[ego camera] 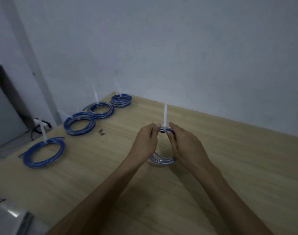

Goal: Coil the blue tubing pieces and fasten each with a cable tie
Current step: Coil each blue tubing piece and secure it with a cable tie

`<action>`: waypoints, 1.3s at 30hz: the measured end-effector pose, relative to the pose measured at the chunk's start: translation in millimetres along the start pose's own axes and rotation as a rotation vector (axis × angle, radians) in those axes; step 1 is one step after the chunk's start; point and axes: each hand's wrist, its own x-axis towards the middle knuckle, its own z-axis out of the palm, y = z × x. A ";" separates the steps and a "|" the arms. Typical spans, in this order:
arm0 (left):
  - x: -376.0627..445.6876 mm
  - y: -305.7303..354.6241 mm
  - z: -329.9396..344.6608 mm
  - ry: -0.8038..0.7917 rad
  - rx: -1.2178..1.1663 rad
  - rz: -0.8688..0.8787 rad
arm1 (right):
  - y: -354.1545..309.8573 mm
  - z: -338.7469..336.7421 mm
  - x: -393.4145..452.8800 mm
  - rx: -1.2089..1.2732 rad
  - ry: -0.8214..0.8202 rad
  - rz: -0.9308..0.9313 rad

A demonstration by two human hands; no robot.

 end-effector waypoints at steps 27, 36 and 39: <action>-78.6 -133.6 -288.6 0.566 0.600 -0.433 | -289.4 159.5 80.6 0.480 -0.202 -0.140; -76.9 -142.1 -281.7 0.568 0.628 -0.443 | -284.3 178.4 82.5 0.285 -0.167 -0.164; -75.9 -146.6 -283.3 0.573 0.606 -0.402 | -279.0 178.8 79.2 0.279 -0.150 -0.161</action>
